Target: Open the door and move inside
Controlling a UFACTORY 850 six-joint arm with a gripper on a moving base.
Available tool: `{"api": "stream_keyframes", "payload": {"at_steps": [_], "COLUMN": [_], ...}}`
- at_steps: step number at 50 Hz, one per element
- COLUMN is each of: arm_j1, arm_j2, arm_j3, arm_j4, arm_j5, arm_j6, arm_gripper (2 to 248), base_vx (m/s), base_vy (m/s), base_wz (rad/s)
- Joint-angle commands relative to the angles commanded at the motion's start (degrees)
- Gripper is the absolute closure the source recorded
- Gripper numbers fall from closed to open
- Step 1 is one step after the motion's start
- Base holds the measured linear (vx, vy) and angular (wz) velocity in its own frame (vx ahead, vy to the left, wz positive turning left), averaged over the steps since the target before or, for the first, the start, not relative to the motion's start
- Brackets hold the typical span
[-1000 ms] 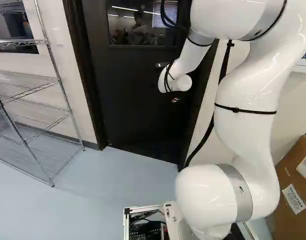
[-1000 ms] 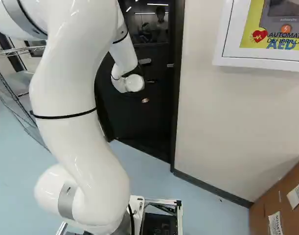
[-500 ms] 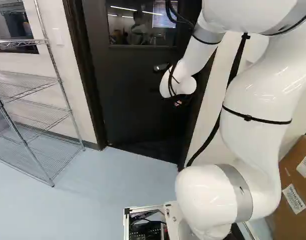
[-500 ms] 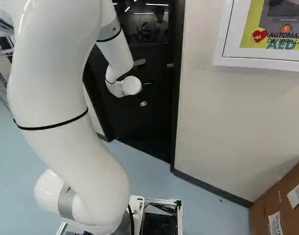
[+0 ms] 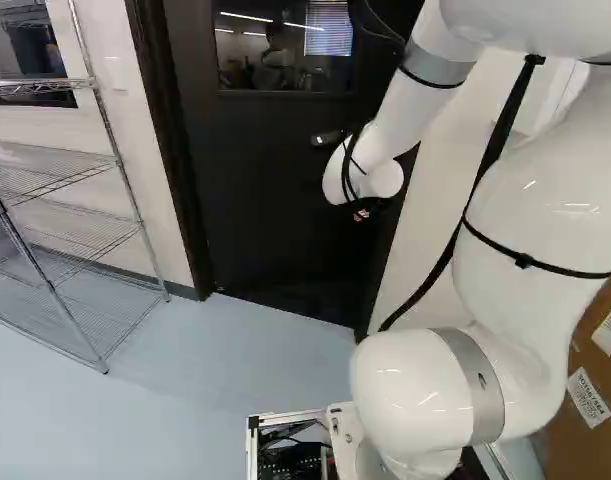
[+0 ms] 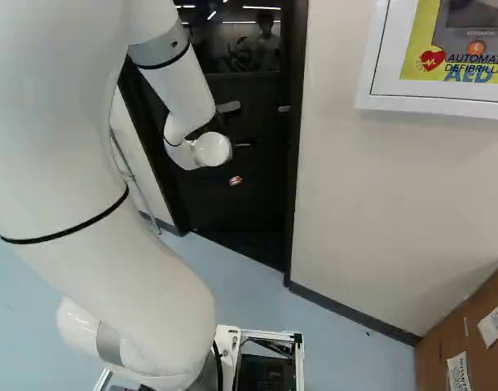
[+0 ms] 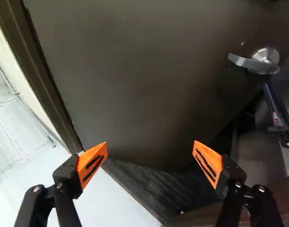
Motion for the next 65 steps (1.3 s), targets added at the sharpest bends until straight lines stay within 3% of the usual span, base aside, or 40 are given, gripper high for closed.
{"api": "stream_keyframes", "payload": {"at_steps": [20, 65], "arm_j1": [-0.1, -0.1], "arm_j2": [5.7, 6.1], "arm_j3": [5.6, 6.1], "arm_j4": [8.8, 9.4], "arm_j5": [0.0, 0.0], "arm_j6": [0.0, 0.0], "arm_gripper": [3, 3], "base_vx": [0.0, 0.006], "base_vy": [0.0, 0.003], "base_wz": [0.0, -0.001]}}
